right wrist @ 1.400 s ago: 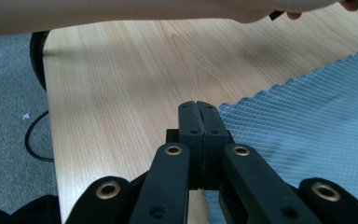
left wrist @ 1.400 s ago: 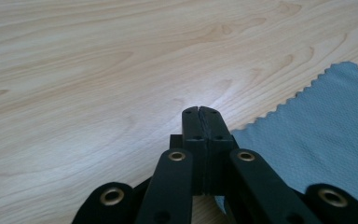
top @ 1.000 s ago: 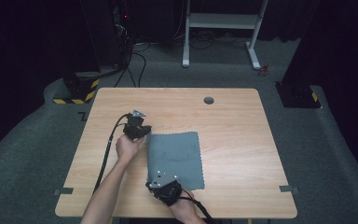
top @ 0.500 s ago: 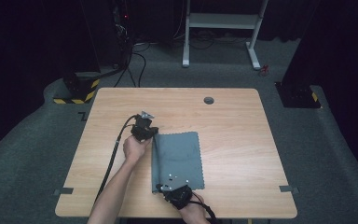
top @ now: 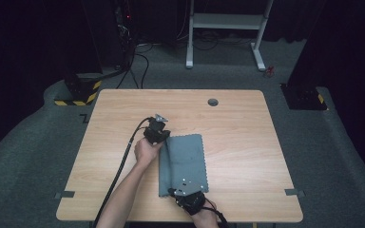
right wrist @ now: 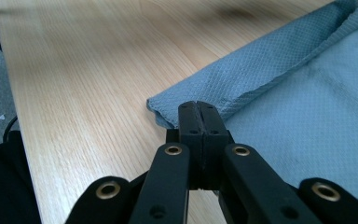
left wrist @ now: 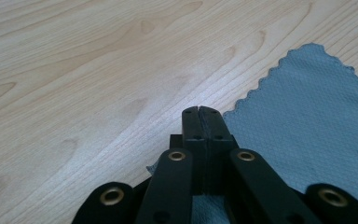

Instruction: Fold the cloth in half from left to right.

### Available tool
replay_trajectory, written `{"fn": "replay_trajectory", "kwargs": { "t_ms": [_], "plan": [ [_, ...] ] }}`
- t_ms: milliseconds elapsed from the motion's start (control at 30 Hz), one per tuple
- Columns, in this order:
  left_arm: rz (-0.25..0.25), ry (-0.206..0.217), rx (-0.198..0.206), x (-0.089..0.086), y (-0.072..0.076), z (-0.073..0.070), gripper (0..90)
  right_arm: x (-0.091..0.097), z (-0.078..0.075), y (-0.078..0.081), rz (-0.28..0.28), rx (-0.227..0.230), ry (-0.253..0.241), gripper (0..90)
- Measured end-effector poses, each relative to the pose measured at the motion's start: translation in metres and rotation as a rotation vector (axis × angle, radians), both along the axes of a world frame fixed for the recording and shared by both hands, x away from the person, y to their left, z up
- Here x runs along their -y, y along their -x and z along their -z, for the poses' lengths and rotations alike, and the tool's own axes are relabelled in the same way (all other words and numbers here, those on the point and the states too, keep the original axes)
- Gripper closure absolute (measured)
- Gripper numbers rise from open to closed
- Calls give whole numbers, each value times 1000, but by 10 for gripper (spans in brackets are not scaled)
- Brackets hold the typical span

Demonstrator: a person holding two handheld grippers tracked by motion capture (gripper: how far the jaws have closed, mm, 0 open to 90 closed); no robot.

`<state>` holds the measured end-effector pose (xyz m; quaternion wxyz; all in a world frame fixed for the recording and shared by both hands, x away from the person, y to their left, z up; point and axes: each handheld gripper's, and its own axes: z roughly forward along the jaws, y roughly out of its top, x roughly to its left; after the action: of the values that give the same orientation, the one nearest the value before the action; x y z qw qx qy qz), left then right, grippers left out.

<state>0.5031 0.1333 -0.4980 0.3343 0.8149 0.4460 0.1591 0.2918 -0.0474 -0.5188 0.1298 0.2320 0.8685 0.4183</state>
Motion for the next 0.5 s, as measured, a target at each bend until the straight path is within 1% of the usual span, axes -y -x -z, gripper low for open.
{"fn": "replay_trajectory", "kwargs": {
  "t_ms": [33, 100, 167, 233, 300, 333, 400, 433, 500],
  "plan": [
    [5, -13, 5, 0, 0, 0, 897, 2, 1, 0, 5, -1, -3, 900],
    [3, -12, 5, 0, -1, 0, 897, 5, 2, -1, 9, -4, -6, 900],
    [-7, 10, -1, 1, -1, -1, 897, 9, 3, -1, 16, -5, -4, 900],
    [-10, 14, 0, 2, -1, -1, 897, 11, 3, -1, 20, -5, -4, 900],
    [0, 9, 4, 5, -1, -1, 897, 15, 3, -1, 27, -7, -7, 900],
    [2, 13, 4, 7, -2, 0, 897, 17, 3, -1, 34, -14, -11, 900],
    [-2, 26, 2, 9, -2, 1, 897, 19, 2, 0, 39, -10, -9, 900],
    [1, 24, 3, 10, -3, 1, 897, 21, 1, -1, 38, -4, -6, 900],
    [3, 37, 4, 14, -3, 2, 897, 23, 0, -1, 44, -7, -3, 900]
  ]
}}
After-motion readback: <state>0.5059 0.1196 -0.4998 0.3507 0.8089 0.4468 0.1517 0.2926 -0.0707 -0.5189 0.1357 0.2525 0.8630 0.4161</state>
